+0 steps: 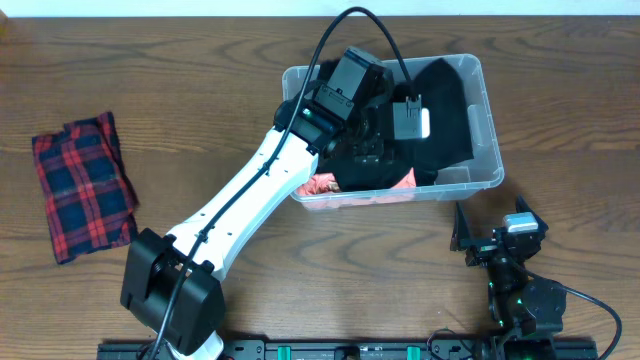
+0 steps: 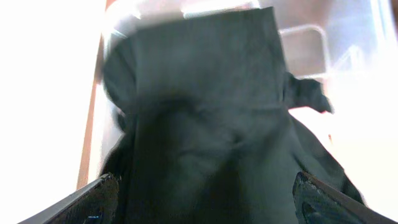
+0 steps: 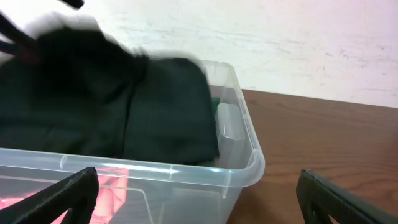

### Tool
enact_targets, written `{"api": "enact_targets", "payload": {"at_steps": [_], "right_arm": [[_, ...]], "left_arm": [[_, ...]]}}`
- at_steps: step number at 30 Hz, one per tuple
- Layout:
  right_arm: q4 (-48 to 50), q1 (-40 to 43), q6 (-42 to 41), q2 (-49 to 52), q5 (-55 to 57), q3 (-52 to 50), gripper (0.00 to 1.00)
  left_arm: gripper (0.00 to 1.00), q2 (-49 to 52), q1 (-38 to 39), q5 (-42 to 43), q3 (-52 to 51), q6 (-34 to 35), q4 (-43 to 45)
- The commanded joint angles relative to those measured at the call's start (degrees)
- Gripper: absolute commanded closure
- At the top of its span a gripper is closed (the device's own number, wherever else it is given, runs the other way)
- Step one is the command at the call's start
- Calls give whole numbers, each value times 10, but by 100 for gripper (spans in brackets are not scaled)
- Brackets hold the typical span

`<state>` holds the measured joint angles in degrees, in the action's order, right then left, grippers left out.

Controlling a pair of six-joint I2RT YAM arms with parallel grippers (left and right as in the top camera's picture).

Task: Pack container
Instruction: 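Lower the black bag into the bin and open the left gripper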

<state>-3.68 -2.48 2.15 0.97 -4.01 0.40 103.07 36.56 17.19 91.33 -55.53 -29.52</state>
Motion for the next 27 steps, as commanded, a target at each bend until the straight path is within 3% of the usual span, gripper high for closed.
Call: {"api": "enact_targets", "payload": {"at_steps": [1, 8, 12, 13, 17, 19, 27], "right_arm": [[-2, 3, 7, -2, 4, -1, 1], [-2, 3, 7, -2, 4, -1, 1], [-2, 3, 7, -2, 4, -1, 1], [-2, 3, 7, -2, 4, -1, 1], [-2, 3, 7, -2, 4, -1, 1], [-2, 3, 7, -2, 4, -1, 1], [-2, 3, 7, -2, 4, -1, 1]], "left_arm": [[9, 7, 2, -47, 8, 41, 35], [9, 6, 1, -168, 8, 179, 128], [20, 6, 1, -266, 8, 243, 148], [24, 6, 0, -285, 8, 257, 151], [77, 7, -7, -297, 8, 323, 153], [93, 9, -11, -297, 8, 348, 153], [94, 56, -45, -297, 8, 433, 171]]}}
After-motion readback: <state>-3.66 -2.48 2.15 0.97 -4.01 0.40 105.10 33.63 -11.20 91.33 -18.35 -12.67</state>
